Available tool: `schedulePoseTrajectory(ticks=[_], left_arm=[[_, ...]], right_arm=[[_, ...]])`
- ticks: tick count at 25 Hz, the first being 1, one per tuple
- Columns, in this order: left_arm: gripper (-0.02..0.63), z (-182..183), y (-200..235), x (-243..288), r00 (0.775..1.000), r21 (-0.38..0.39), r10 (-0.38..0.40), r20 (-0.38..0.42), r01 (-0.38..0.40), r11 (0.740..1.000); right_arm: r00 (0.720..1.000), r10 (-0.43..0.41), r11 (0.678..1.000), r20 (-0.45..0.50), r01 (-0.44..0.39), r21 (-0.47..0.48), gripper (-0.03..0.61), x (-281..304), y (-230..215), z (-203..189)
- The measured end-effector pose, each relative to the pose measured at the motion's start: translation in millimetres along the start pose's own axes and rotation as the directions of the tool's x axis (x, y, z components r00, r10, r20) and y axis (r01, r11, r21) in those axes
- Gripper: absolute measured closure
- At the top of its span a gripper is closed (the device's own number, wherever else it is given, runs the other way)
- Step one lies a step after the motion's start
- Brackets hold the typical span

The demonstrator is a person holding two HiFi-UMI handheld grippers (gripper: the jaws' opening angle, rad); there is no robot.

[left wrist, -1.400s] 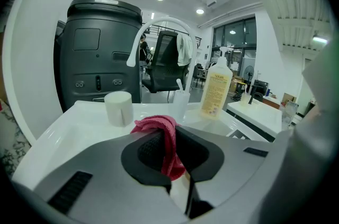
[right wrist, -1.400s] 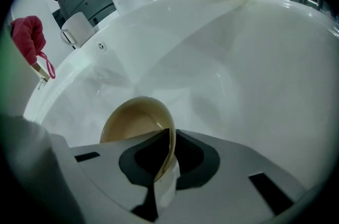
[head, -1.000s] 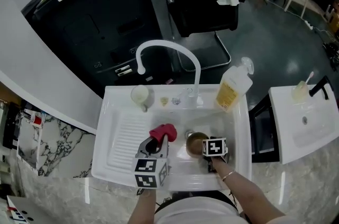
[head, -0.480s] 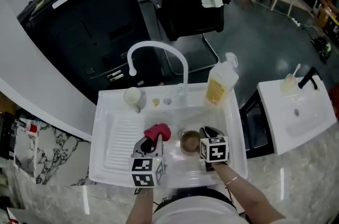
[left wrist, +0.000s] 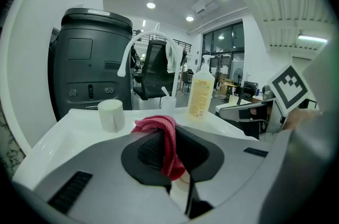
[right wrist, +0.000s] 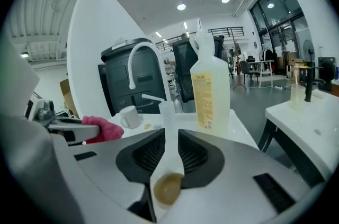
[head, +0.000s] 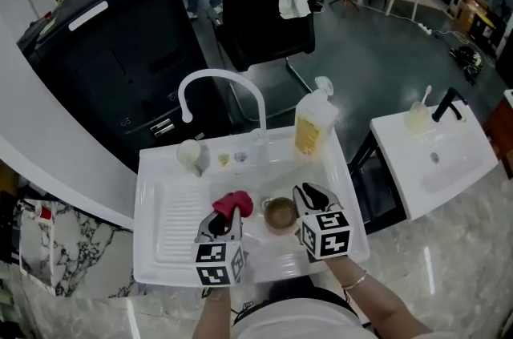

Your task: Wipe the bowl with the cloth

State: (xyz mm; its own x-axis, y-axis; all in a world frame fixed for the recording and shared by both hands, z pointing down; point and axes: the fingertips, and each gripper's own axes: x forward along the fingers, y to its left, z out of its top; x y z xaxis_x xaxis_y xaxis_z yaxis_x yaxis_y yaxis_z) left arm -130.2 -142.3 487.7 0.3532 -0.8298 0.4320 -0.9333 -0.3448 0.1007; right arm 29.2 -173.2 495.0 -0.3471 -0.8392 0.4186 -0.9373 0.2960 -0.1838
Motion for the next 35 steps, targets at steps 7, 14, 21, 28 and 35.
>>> schedulePoseTrajectory(ticks=[7, 14, 21, 28, 35], left_arm=[[0.566, 0, -12, -14, 0.999, 0.022, -0.032, 0.011, 0.032, 0.999], [0.566, -1, -18, -34, 0.999, 0.043, -0.040, 0.026, 0.039, 0.998], [0.566, 0, -21, -49, 0.998, 0.052, -0.045, 0.043, 0.043, 0.998], [0.566, -2, -24, -61, 0.997, 0.056, -0.051, 0.054, 0.048, 0.997], [0.566, -2, -22, -69, 0.996, 0.057, -0.051, 0.070, 0.047, 0.997]], right_arm=[[0.995, 0.005, 1.000, 0.098, -0.006, 0.013, 0.488, -48, 9, 22], [0.986, 0.022, 1.000, 0.166, -0.024, 0.011, 0.494, -87, 24, 32], [0.981, 0.002, 1.000, 0.194, 0.001, -0.015, 0.555, -115, 31, 32], [0.980, 0.003, 1.000, 0.198, -0.002, -0.006, 0.572, -129, 36, 25], [0.978, 0.012, 1.000, 0.210, -0.013, 0.002, 0.574, -137, 42, 22]])
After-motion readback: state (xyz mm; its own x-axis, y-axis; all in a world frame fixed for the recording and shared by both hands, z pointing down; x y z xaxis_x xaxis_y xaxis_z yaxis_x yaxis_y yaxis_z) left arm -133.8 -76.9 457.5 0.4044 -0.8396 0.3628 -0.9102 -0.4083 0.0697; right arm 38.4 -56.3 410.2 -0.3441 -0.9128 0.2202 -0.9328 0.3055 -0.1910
